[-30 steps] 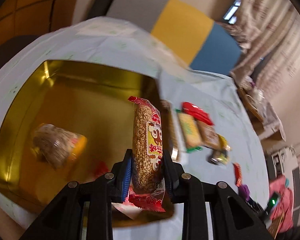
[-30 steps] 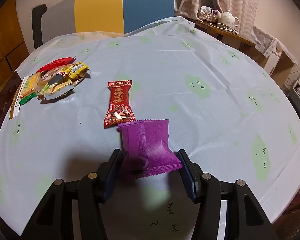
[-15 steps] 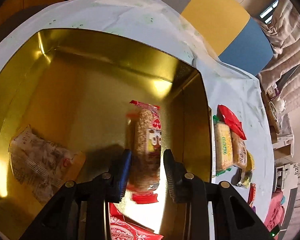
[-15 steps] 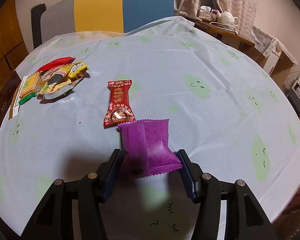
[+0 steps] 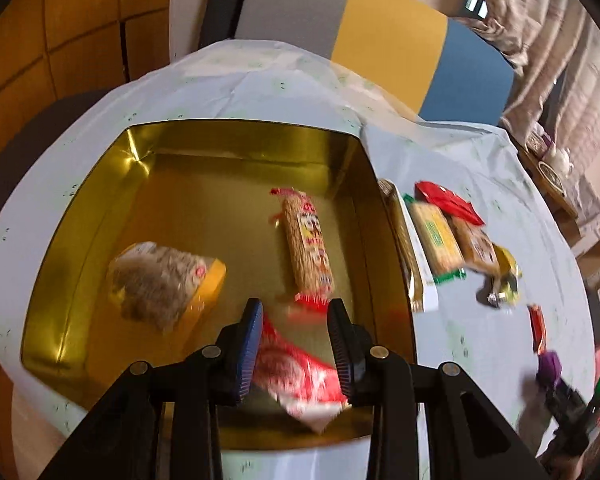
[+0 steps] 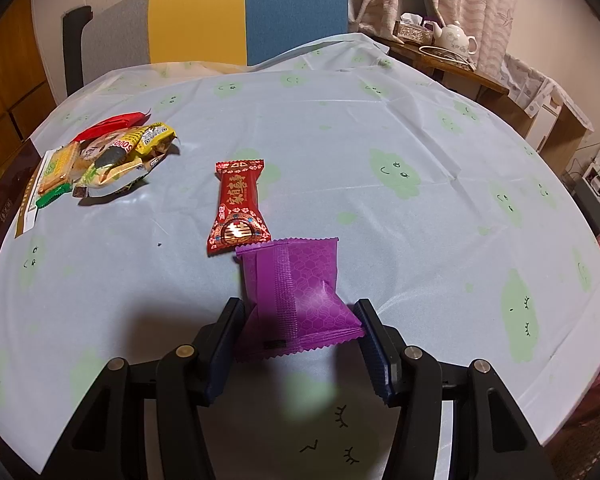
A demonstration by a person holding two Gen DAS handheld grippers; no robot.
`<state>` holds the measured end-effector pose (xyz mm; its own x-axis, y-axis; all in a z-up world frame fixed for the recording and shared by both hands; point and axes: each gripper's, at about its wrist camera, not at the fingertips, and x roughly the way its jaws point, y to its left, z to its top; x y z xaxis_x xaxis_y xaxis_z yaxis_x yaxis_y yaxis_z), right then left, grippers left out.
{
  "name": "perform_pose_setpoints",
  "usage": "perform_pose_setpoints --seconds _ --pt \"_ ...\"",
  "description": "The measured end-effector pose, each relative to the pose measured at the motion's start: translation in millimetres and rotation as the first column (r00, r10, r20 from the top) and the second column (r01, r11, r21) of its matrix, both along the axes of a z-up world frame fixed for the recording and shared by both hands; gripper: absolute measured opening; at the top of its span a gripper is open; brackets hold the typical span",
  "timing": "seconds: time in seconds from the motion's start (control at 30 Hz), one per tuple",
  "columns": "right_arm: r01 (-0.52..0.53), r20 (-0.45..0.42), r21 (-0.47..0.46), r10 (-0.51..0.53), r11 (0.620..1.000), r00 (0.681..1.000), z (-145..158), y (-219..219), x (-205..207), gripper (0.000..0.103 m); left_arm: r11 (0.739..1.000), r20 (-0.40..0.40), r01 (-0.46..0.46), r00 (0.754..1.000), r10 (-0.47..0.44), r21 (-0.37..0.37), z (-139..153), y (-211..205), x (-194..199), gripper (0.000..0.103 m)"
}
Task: Organize snacks
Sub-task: 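Carry the long peanut bar into the gold tin and open the left gripper, then carry the purple pouch into the gold tin and release with the right gripper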
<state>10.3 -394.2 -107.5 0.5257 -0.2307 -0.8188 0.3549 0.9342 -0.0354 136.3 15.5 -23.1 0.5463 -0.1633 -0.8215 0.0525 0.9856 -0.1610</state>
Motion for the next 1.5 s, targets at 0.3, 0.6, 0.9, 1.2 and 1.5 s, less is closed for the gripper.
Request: perform_pose_setpoints --seconds 0.3,0.6,0.9,1.2,1.5 --pt "0.0 -0.032 -0.001 -0.001 1.0 1.0 3 0 5 0.057 0.999 0.037 0.046 0.998 -0.047 0.016 7 -8 -36 0.034" --pt "0.008 -0.065 0.028 -0.006 1.0 0.998 6 7 8 0.056 1.0 0.054 0.028 0.998 -0.029 0.011 6 4 -56 0.034" --pt "-0.088 -0.078 0.013 0.089 0.996 0.993 13 54 6 0.056 1.0 0.065 0.008 0.998 -0.008 0.007 1 15 -63 0.034" --pt "-0.191 -0.078 0.036 0.193 0.981 0.978 9 91 15 0.056 1.0 0.059 0.013 0.998 -0.015 0.018 -2 14 -70 0.034" --pt "-0.242 -0.081 0.07 0.247 0.968 0.966 7 111 32 0.056 1.0 0.094 0.006 0.996 -0.008 0.019 4 21 -76 0.034"
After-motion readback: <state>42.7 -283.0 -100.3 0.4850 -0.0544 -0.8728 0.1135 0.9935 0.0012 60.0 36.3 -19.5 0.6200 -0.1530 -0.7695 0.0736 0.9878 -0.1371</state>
